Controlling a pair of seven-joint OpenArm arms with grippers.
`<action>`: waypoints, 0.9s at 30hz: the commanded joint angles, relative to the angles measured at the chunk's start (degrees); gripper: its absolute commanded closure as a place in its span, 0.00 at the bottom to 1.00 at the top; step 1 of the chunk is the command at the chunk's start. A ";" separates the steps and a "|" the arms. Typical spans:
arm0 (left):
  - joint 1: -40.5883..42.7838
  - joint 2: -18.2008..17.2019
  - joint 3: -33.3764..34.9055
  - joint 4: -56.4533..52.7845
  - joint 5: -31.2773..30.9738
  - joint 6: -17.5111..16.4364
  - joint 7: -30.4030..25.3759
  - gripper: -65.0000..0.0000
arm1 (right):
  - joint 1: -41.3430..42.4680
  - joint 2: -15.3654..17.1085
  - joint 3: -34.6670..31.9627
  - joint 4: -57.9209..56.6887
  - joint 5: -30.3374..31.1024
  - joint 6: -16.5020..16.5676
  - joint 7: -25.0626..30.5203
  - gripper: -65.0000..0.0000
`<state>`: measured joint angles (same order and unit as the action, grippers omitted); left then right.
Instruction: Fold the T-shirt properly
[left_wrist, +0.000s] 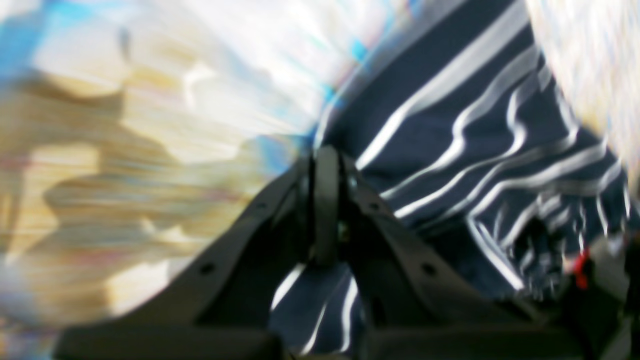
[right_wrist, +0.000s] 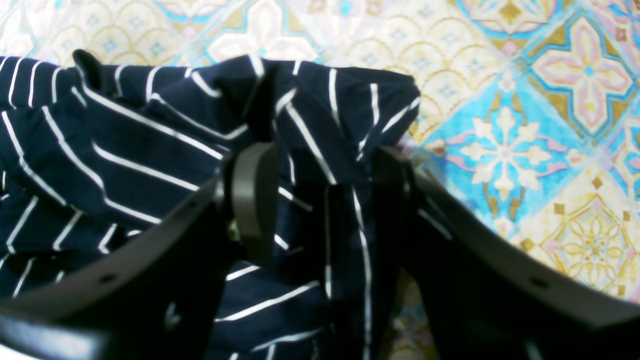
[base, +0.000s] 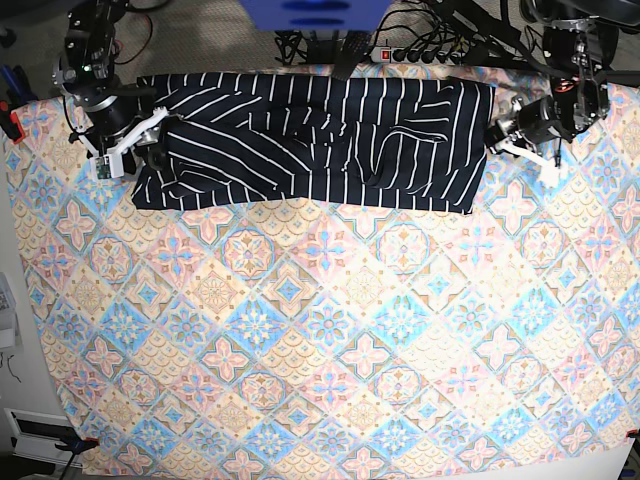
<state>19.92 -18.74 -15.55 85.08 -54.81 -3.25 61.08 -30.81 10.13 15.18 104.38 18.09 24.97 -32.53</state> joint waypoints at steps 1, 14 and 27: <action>-0.19 -0.03 1.18 0.86 -0.80 -0.31 0.24 1.00 | -0.01 0.20 0.07 1.07 0.95 0.57 1.28 0.56; 0.34 0.15 13.92 11.05 -0.71 0.21 0.24 1.00 | -0.01 0.02 -0.37 1.07 0.95 0.57 1.28 0.56; 0.52 -1.35 5.40 10.88 -0.53 -0.31 4.46 0.54 | -0.01 0.02 -0.54 1.16 0.95 0.57 1.28 0.56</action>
<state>20.75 -19.68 -10.07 95.24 -54.37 -3.22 65.41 -30.79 9.56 14.41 104.38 18.31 25.30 -32.67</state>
